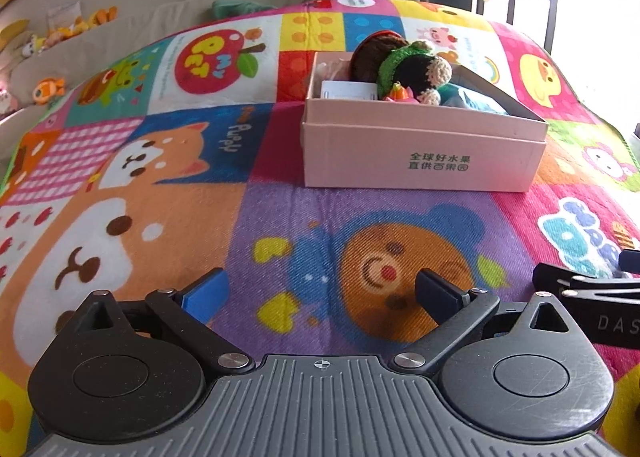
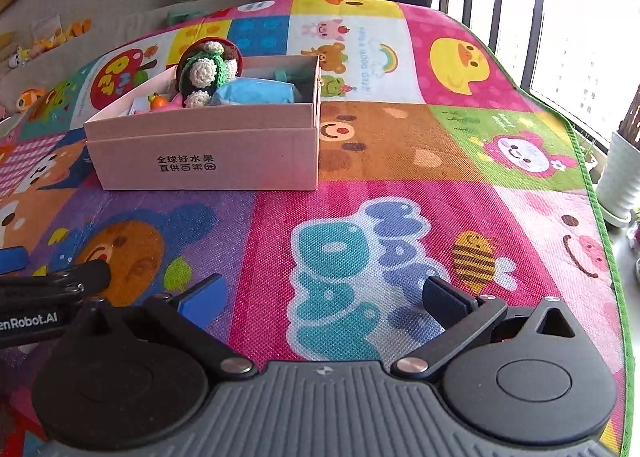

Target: Organize objects

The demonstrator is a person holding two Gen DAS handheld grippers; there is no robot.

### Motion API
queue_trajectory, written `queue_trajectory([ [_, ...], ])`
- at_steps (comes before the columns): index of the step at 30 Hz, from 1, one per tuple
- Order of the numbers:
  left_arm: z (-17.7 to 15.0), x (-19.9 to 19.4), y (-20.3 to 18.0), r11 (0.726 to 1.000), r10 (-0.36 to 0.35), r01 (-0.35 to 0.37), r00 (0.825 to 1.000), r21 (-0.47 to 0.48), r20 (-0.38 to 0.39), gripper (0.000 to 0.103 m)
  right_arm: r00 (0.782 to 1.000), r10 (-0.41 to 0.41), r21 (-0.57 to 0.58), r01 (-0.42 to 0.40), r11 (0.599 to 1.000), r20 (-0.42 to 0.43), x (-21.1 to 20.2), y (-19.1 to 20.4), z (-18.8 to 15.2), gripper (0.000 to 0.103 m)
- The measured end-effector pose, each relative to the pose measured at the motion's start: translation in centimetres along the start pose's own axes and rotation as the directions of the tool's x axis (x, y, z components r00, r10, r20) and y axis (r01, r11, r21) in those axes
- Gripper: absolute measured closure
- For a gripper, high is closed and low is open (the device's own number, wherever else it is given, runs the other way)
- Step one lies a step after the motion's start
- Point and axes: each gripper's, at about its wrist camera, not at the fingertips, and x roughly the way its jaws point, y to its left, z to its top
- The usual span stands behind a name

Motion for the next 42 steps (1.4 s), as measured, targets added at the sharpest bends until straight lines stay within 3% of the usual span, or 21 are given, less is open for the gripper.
queue_trajectory([
  [42,0.1,0.14,0.02,1.0,-0.009,0.009,1.0,-0.01,0.003,0.001,1.0,0.015,-0.001,-0.015,1.0,0.001,0.37,-0.01,0.27,0.0],
])
